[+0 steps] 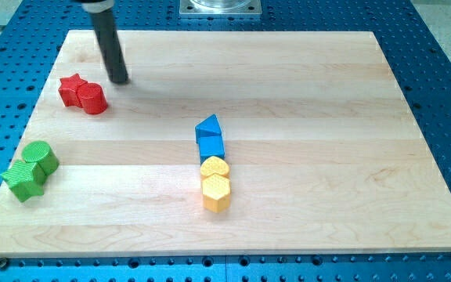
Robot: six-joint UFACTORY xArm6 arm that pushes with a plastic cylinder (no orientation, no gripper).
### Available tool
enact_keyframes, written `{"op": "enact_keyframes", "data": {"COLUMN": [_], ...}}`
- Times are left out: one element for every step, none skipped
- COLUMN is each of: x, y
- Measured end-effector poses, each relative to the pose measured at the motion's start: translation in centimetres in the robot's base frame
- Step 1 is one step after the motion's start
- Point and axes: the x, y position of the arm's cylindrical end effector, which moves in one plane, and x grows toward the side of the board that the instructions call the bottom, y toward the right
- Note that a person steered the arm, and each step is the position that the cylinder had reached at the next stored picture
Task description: Slide the red star to the left of the red circle
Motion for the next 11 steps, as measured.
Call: {"op": "enact_keyframes", "data": {"x": [-1.0, 2.5, 2.3, 2.9, 5.4, 7.6, 8.7, 11.9, 10.1, 6.8, 8.2], "y": [-4.1, -6.9, -7.0, -11.0, -11.3, -9.0, -9.0, -7.8, -6.1, -6.2, -7.7]}}
